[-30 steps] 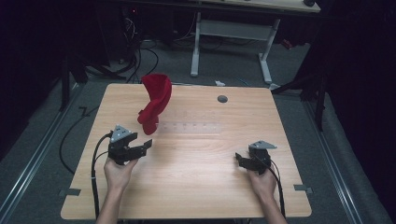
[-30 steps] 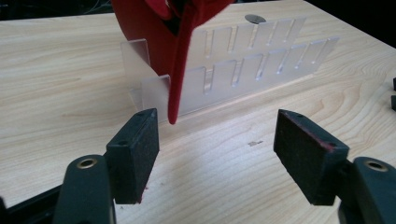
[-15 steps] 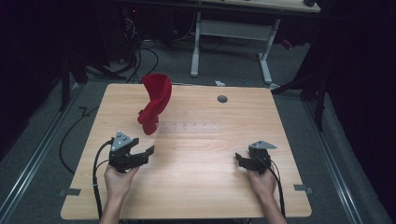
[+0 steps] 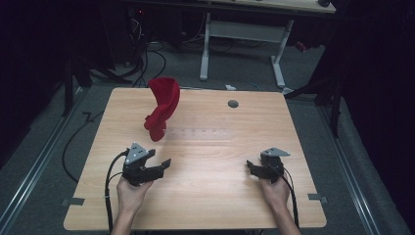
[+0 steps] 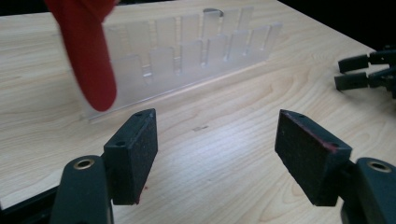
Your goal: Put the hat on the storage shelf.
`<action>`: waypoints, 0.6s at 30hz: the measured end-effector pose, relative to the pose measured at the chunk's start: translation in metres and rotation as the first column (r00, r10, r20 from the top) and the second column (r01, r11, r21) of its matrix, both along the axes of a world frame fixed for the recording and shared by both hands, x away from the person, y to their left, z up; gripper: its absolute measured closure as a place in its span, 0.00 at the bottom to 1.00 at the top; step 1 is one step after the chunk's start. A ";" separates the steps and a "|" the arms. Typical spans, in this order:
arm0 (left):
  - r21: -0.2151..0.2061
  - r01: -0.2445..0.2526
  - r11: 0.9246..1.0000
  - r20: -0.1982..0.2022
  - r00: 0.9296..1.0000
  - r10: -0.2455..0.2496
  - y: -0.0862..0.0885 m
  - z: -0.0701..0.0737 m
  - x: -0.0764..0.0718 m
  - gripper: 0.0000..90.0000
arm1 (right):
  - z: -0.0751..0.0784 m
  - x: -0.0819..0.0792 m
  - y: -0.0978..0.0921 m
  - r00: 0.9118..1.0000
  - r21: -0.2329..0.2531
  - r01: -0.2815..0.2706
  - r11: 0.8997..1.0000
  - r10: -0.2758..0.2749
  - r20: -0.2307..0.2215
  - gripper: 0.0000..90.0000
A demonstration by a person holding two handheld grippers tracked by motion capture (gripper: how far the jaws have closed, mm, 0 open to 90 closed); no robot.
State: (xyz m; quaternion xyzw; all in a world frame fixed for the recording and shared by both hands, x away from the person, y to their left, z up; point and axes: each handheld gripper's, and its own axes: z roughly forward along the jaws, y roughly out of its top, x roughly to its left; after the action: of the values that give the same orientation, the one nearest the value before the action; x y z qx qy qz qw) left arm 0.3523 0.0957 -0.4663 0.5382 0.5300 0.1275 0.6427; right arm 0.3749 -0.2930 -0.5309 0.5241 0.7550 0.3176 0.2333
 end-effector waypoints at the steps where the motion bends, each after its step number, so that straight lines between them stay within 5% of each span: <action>1: 0.004 0.009 1.000 0.000 1.000 -0.009 -0.002 0.000 -0.001 0.33 | 0.000 0.000 0.000 1.000 0.000 0.000 1.000 0.000 0.000 0.38; 18: 0.007 0.104 0.995 -0.006 0.995 -0.104 -0.031 -0.005 -0.011 0.33 | 0.000 0.000 0.000 1.000 0.001 0.001 1.000 -0.001 -0.001 0.38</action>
State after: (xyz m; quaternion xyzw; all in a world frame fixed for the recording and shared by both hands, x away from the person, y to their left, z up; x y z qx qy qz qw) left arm 0.3415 0.0642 -0.4717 0.5677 0.5025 0.0943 0.6452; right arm 0.3745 -0.2926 -0.5309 0.5249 0.7547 0.3175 0.2327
